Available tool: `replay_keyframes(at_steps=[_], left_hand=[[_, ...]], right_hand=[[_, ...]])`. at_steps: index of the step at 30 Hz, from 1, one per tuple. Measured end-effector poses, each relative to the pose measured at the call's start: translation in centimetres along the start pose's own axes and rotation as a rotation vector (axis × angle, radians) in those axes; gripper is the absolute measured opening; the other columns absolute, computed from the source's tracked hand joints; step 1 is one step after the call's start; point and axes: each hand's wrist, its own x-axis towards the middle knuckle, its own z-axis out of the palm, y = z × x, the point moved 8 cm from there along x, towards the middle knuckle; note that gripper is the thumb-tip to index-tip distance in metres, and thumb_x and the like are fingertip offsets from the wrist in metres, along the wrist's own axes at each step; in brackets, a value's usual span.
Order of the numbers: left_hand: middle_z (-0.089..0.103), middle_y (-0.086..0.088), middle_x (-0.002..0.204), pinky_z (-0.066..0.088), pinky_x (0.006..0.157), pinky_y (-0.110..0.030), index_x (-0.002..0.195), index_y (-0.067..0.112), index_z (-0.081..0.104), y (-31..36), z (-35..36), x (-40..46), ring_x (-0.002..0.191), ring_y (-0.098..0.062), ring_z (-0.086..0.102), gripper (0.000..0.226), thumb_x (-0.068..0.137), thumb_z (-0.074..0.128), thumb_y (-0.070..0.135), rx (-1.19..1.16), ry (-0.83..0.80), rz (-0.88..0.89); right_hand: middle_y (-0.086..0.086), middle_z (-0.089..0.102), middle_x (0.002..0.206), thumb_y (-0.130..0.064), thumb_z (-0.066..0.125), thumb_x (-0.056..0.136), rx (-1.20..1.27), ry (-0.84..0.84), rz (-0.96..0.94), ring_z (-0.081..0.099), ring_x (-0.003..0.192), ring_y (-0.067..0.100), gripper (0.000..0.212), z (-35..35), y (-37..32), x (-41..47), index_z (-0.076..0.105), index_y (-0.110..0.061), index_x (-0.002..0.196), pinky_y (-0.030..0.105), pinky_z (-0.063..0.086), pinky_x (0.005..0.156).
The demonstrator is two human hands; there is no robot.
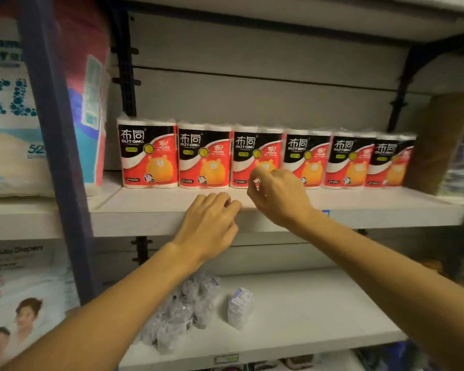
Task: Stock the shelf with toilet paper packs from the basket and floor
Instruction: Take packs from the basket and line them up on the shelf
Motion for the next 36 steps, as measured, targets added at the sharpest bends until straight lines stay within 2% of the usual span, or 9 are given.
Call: replay_keyframes(at_steps=[4,7,10,16,21,25,30,33,36], left_hand=[[0.061,-0.005,0.084,0.047,0.063,-0.036,0.090,0.013,0.064,4.9,1.5,2.6,0.070,-0.026,0.058,0.023,0.074,0.049,0.020,-0.005,0.005,0.019],[0.061,-0.006,0.083,0.048,0.062,-0.037,0.091,0.012,0.065,8.8,3.8,4.3,0.069,-0.028,0.059,0.031,0.075,0.041,0.024,-0.053,-0.008,-0.036],[0.061,-0.007,0.082,0.048,0.061,-0.036,0.092,0.012,0.066,13.1,6.2,4.8,0.069,-0.028,0.060,0.027,0.073,0.049,0.020,-0.114,-0.003,-0.092],[0.061,-0.005,0.079,0.046,0.061,-0.037,0.090,0.014,0.064,19.4,11.1,2.0,0.069,-0.028,0.059,0.025,0.077,0.045,0.023,-0.094,-0.083,-0.049],[0.064,-0.005,0.081,0.047,0.064,-0.035,0.093,0.013,0.063,22.1,14.9,-3.2,0.071,-0.028,0.062,0.025,0.080,0.044,0.023,-0.121,-0.243,-0.061],[0.065,-0.007,0.079,0.048,0.060,-0.036,0.095,0.012,0.064,23.3,19.2,-9.8,0.067,-0.028,0.062,0.020,0.077,0.057,0.015,-0.151,-0.359,-0.057],[0.063,-0.007,0.072,0.049,0.054,-0.033,0.088,0.010,0.066,23.6,25.2,-20.8,0.060,-0.028,0.063,0.034,0.077,0.037,0.024,-0.088,-0.493,-0.010],[0.062,-0.009,0.070,0.047,0.052,-0.033,0.087,0.009,0.064,23.1,29.4,-28.2,0.059,-0.029,0.062,0.030,0.076,0.039,0.022,-0.057,-0.531,0.017],[0.064,-0.010,0.073,0.049,0.055,-0.037,0.090,0.008,0.065,22.8,34.0,-35.9,0.064,-0.030,0.062,0.029,0.075,0.042,0.019,-0.086,-0.553,-0.020]], right_hand=[[0.006,0.063,0.057,-0.024,0.055,0.090,0.004,0.020,0.119,0.055,0.046,0.029,0.018,-3.6,5.5,-3.3,0.062,-0.008,0.088,0.031,0.044,0.041],[0.004,0.064,0.058,-0.026,0.054,0.093,0.069,-0.019,0.259,0.058,0.052,0.029,0.017,-5.1,10.4,-6.7,0.063,-0.011,0.092,0.035,0.047,0.049],[0.003,0.063,0.059,-0.026,0.054,0.095,0.118,-0.076,0.352,0.058,0.055,0.028,0.018,-5.6,14.6,-10.5,0.062,-0.010,0.096,0.033,0.045,0.054],[0.002,0.064,0.058,-0.030,0.055,0.094,0.174,-0.157,0.326,0.061,0.056,0.031,0.019,-4.2,18.0,-17.4,0.062,-0.012,0.094,0.038,0.050,0.055],[0.000,0.063,0.056,-0.035,0.054,0.093,0.219,-0.217,0.271,0.060,0.052,0.027,0.024,-2.3,17.0,-24.0,0.063,-0.013,0.093,0.034,0.048,0.051],[0.002,0.063,0.054,-0.034,0.053,0.093,0.215,-0.353,0.276,0.059,0.052,0.032,0.024,1.6,15.3,-30.8,0.063,-0.012,0.093,0.031,0.042,0.049],[0.004,0.068,0.062,-0.033,0.052,0.097,0.290,-0.517,0.301,0.062,0.059,0.030,0.025,8.8,11.4,-40.4,0.061,-0.011,0.102,0.033,0.047,0.055],[0.007,0.069,0.069,-0.033,0.053,0.095,0.311,-0.559,0.306,0.062,0.062,0.034,0.024,13.5,8.3,-46.5,0.060,-0.010,0.099,0.039,0.051,0.056],[0.008,0.066,0.065,-0.033,0.053,0.095,0.306,-0.577,0.307,0.061,0.060,0.035,0.024,18.3,5.1,-52.9,0.060,-0.010,0.096,0.039,0.050,0.053]])
